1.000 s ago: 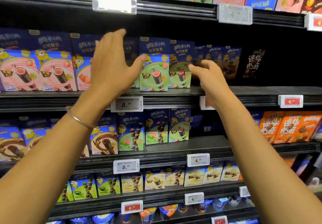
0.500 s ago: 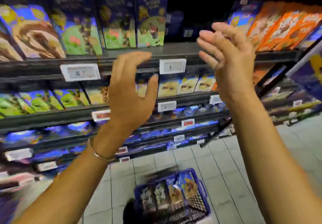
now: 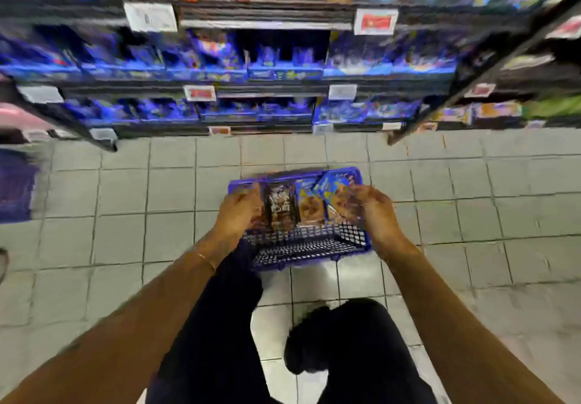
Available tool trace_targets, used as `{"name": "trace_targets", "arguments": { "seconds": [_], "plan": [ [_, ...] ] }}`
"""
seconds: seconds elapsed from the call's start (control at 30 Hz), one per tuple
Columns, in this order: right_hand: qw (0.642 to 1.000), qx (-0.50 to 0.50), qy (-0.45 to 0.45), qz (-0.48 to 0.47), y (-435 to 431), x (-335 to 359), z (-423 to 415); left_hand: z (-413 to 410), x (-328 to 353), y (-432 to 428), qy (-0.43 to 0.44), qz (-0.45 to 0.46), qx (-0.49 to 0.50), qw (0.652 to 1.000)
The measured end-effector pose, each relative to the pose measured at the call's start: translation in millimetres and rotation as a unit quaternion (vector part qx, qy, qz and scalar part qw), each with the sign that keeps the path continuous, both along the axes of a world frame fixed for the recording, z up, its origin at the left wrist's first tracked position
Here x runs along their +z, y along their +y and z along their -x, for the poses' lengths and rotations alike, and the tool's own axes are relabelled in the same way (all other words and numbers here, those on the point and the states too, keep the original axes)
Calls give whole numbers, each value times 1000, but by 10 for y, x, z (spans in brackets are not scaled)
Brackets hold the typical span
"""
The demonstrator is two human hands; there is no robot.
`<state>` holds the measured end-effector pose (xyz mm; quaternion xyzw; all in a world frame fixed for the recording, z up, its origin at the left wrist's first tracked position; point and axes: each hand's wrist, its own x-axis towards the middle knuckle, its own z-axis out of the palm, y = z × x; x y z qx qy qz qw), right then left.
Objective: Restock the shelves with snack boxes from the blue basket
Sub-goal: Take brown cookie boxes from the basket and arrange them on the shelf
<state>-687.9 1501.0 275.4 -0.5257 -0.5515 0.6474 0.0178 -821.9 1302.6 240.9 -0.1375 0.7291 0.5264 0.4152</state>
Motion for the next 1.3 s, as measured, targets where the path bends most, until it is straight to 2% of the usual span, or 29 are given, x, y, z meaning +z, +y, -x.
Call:
{"name": "trace_targets", "arguments": {
  "seconds": [0.2,0.3,0.4,0.43,0.53,0.6,0.67,0.77,0.8,1.0,1.17,1.3],
  "plan": [
    [994,27,-87,57,-150,-1819,-256,-161,-1601,5,4,42,-90,995],
    [985,34,-112,125,-280,-2730,-188,-100,-2348,28,90,62,-123,986],
    [975,63,-107,183,-496,-3539,-162,120,-2904,99,227,128,-206,943],
    [973,69,-123,183,-536,-3764,-160,254,-2984,194,243,143,-260,923],
    [965,103,-142,194,-556,-4215,-104,677,-2952,531,181,173,-402,881],
    [960,112,-155,203,-502,-4414,-55,852,-2953,695,156,184,-397,886],
    [956,86,-134,245,-528,-4543,9,821,-3057,704,195,192,-381,883],
    [945,48,-80,314,-672,-4618,50,640,-3255,631,352,260,-445,781],
    [940,29,-54,335,-723,-4647,47,592,-3290,606,379,258,-445,769],
    [884,-100,111,443,-899,-4628,169,547,-3275,543,381,242,-479,753],
    [900,-108,115,405,-898,-4584,313,539,-3212,573,369,234,-501,747],
    [886,-114,144,427,-937,-4545,336,516,-3183,583,352,233,-516,745]
  ]
}}
